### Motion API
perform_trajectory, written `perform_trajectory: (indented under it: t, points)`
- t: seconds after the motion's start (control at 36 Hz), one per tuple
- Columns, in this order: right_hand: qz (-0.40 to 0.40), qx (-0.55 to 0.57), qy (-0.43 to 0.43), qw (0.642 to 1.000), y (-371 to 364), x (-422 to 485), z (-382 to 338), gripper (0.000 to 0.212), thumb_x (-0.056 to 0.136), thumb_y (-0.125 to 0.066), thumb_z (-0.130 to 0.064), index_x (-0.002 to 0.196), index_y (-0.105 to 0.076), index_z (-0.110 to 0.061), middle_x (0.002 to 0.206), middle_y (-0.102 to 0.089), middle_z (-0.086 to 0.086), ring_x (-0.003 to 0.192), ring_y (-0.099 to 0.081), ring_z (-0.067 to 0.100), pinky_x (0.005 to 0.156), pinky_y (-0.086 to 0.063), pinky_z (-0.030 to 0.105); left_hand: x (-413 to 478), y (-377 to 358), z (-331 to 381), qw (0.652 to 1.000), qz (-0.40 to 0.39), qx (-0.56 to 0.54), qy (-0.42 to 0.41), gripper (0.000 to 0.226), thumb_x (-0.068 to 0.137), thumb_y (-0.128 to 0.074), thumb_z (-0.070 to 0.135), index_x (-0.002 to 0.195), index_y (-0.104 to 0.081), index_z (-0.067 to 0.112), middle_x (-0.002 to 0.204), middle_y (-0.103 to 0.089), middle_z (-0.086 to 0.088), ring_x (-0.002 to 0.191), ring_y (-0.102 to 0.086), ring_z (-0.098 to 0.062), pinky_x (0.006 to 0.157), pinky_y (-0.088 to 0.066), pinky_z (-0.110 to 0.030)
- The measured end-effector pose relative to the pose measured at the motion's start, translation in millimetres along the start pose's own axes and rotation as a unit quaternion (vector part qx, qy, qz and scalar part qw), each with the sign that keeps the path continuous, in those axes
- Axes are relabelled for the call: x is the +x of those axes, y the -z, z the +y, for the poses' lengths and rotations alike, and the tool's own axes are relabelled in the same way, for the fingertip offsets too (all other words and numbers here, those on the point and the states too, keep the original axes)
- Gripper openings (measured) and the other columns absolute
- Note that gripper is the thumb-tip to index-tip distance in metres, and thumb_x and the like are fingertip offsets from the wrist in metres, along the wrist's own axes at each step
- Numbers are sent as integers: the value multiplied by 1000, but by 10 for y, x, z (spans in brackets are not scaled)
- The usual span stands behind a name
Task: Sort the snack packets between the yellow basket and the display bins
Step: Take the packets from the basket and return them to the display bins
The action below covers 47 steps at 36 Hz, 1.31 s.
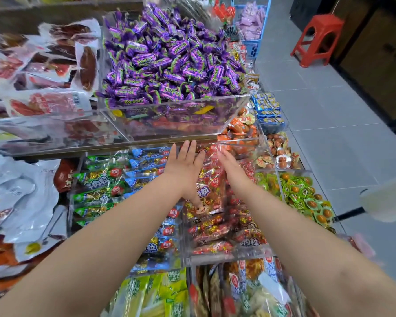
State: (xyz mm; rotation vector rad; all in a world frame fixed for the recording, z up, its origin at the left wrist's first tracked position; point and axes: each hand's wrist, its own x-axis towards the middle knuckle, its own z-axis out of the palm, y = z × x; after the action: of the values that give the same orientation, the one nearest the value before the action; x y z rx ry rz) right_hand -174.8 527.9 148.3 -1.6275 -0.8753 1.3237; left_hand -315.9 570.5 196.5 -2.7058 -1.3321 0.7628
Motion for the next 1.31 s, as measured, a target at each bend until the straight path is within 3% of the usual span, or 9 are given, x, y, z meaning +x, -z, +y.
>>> perform_trajectory:
  t: [0.36, 0.58, 0.67, 0.72, 0.78, 0.94, 1.08, 1.19, 1.31]
  points:
    - [53, -37, 19, 998, 96, -211, 104, 72, 81, -56, -62, 142, -34, -31, 145, -39, -6, 125, -40, 13, 100, -32, 35, -2, -145, -73, 998, 42, -41, -26, 151, 48, -68, 83, 148, 24, 18, 157, 27, -9, 145, 24, -26, 114, 14, -43]
    - [103, -22, -4, 994, 315, -753, 194, 7, 92, -54, -38, 97, -57, -41, 119, -61, -7, 111, -57, 19, 96, -46, 45, -218, 36, -176, 981, 89, -165, -49, 113, 74, -56, 75, 154, 0, 20, 161, 10, -5, 146, 20, -22, 111, 16, -39]
    - [104, 12, -8, 994, 403, -1030, 256, 9, 93, -55, -25, 94, -61, -32, 105, -67, 0, 95, -64, 22, 89, -54, 42, -486, 93, -53, 938, 190, -289, -27, 64, 91, -57, 48, 146, -38, 20, 150, -40, -4, 141, -30, -20, 114, -23, -38]
    - [117, 61, -6, 991, 452, -1232, 319, 10, 93, -56, -18, 93, -63, -25, 98, -67, 3, 79, -64, 14, 71, -57, 26, -733, 51, 120, 869, 237, -434, -4, 31, 93, -58, 31, 122, -61, 24, 114, -66, 2, 105, -59, -14, 88, -44, -26]
    - [142, 94, -6, 985, 498, -1451, 399, 11, 94, -54, -13, 94, -63, -19, 92, -66, 2, 70, -61, 9, 57, -50, 15, -1013, -65, 331, 791, 235, -564, 6, 11, 91, -62, 21, 93, -66, 31, 80, -64, 10, 74, -58, -7, 69, -45, -18]
    - [198, 123, -56, 971, 564, -2126, 909, 11, 94, -54, -12, 90, -62, -18, 84, -63, 5, 57, -58, 3, 47, -43, 12, -1625, -585, 930, 675, 47, -734, 52, 15, 95, -56, 17, 83, -65, 23, 69, -69, 5, 65, -63, -14, 58, -48, -27]
    - [265, 140, -165, 940, 487, -2772, 1643, 16, 94, -52, -12, 79, -58, -14, 69, -56, 3, 52, -54, 9, 50, -40, 19, -1916, -1153, 1375, 589, -219, -770, 111, 10, 98, -48, 11, 92, -56, 10, 59, -59, -3, 46, -53, -12, 44, -37, -20]
    - [324, 158, -289, 887, 285, -3548, 2371, 33, 95, -45, -8, 63, -49, -13, 47, -47, -1, 32, -41, 7, 31, -27, 12, -2108, -1779, 1494, 639, -316, -690, 129, 20, 100, -42, 20, 83, -52, 14, 76, -52, -4, 61, -44, -14, 56, -31, -24]
    - [395, 290, -376, 786, -107, -4525, 3074, 24, 96, -43, -13, 73, -48, -15, 68, -49, 3, 54, -51, 10, 51, -38, 20, -2182, -2277, 1517, 666, -371, -633, 137, 28, 101, -42, 28, 78, -51, 15, 74, -49, -4, 62, -44, -15, 56, -33, -24]
